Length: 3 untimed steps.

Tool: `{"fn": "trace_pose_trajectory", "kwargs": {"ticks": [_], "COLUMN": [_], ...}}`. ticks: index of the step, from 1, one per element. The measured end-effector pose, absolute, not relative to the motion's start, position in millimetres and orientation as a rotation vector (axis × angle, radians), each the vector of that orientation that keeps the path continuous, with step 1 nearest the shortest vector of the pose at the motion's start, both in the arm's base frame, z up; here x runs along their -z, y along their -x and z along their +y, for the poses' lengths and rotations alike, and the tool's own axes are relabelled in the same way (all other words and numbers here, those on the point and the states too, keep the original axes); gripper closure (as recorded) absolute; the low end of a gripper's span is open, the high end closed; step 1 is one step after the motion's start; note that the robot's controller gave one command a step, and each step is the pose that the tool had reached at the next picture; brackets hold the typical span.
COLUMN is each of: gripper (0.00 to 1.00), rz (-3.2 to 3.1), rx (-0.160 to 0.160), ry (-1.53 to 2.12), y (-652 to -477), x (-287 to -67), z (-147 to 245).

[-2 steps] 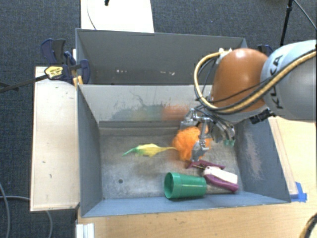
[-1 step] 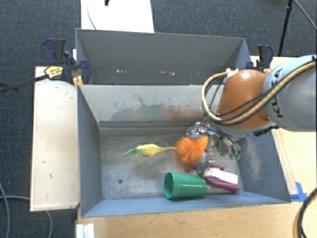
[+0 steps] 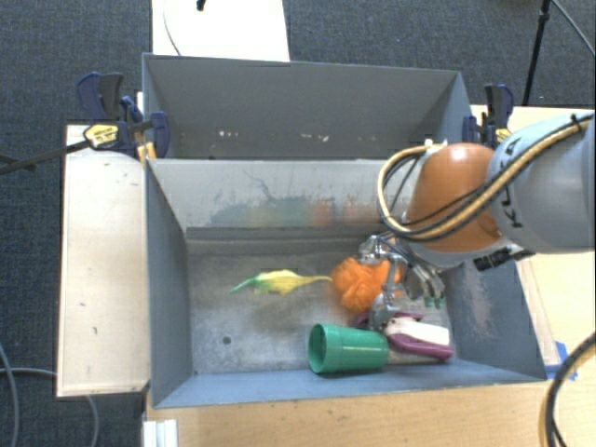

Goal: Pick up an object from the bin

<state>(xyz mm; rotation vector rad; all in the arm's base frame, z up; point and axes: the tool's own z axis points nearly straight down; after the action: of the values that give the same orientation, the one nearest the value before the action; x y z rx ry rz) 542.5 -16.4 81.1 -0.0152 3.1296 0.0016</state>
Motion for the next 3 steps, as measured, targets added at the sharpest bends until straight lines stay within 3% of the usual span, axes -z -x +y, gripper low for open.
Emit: {"fn": "trace_pose_trajectory", "kwargs": {"ticks": [1, 3], "gripper": [1.00, 1.00], "rz": [3.123, 3.121], "rx": [-0.018, -0.008], "ry": [0.126, 0.234], "y": [-539.2, -545.1], "x": [-76.8, -76.1], "z": [-51.0, -46.7]}}
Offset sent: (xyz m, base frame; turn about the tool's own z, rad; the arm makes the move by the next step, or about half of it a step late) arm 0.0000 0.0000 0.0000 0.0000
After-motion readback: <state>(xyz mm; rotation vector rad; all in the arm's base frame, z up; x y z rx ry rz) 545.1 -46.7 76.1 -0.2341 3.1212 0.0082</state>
